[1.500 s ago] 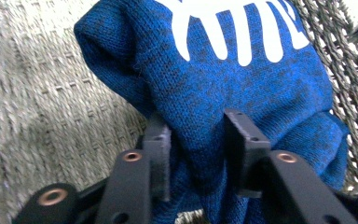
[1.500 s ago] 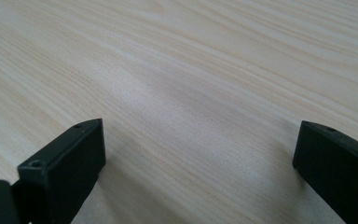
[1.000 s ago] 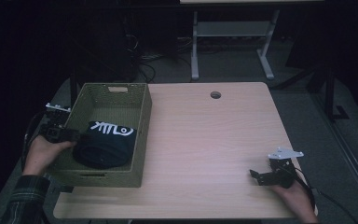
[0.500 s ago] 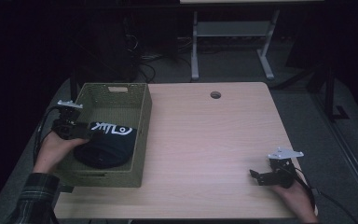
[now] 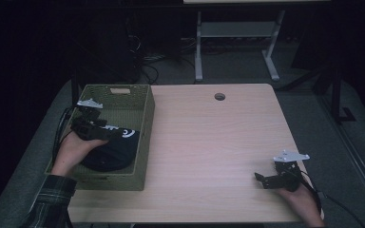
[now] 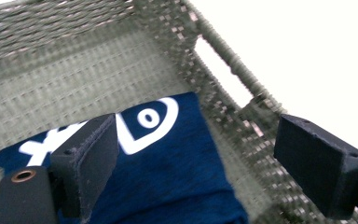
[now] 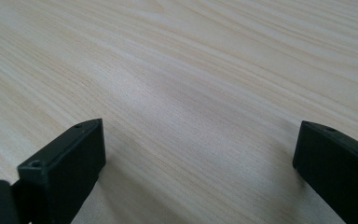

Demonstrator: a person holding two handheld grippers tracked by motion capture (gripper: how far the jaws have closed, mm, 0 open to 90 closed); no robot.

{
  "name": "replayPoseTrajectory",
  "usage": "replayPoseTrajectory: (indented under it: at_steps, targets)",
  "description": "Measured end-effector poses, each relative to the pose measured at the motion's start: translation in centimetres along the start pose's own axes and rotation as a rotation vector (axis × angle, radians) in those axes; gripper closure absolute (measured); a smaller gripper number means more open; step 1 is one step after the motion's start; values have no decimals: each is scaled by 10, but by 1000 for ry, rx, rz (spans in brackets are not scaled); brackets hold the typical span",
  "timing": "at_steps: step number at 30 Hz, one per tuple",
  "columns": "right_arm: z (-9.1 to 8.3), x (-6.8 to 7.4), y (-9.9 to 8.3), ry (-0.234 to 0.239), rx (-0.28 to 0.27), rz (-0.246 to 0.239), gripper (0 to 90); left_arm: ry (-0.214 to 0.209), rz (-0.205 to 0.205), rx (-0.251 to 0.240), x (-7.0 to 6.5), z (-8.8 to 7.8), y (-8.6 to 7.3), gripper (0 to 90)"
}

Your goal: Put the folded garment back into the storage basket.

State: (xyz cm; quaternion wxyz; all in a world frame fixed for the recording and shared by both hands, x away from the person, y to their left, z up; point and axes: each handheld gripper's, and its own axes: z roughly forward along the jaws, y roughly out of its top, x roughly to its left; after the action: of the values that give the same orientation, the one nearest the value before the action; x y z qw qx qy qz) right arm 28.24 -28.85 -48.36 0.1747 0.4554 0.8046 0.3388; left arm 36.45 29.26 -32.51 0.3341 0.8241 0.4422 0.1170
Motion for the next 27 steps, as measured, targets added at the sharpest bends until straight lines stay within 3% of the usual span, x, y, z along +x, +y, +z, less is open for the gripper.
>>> replayPoseTrajectory:
  at_steps: [9,15,27]
  targets:
    - [0,0,0,1,-1,-3,20,-37,38,-47,-34,13,13,136]
    - [0,0,0,1,0,1,20,-90,72,-70,-62,26,21,136]
    - [0,0,0,1,-1,0,20,-150,163,-36,-115,66,28,136]
